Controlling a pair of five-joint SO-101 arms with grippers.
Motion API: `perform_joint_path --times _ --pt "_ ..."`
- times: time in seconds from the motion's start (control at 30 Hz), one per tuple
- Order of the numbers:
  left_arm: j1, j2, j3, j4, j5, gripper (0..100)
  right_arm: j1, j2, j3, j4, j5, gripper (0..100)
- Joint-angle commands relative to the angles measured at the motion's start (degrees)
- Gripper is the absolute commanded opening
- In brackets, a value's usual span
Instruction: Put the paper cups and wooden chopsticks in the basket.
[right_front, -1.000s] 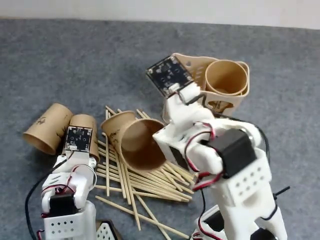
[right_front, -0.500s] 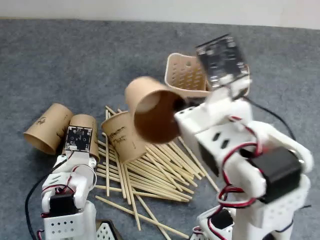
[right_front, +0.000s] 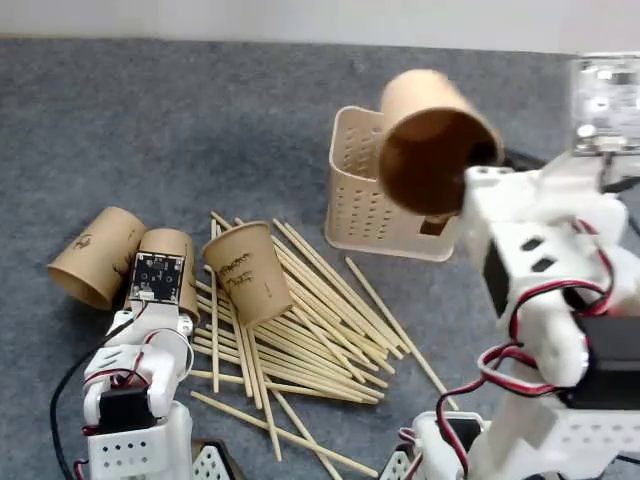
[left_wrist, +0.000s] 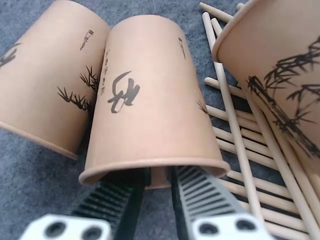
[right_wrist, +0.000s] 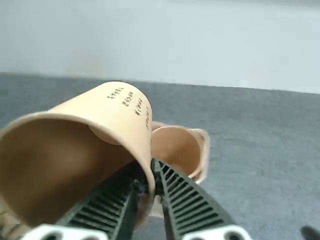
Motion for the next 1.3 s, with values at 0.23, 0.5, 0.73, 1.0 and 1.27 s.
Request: perform_joint_path --times 0.23,0.5,0.73,1.0,1.27 --pt "-0.66 -0.48 -0.31 -0.70 0.09 7 5.93 8.13 1.98 -1.89 -0.70 0.6" --pt "-0.66 -0.48 -0.31 -0.70 0.09 7 6.02 15.16 1.89 -1.45 -0.79 0.6" --pt "-0.66 -0.48 -0.31 -0.62 0.09 7 6.02 17.36 1.45 3.56 -0.79 0.6" --pt "-0.57 -0.48 -0.31 -0.62 0.09 7 6.02 17.71 1.80 4.09 -0.70 0.7" --pt "-0.57 -0.48 -0.31 -0.62 0.09 7 5.67 17.71 1.45 3.47 -0.79 12.6"
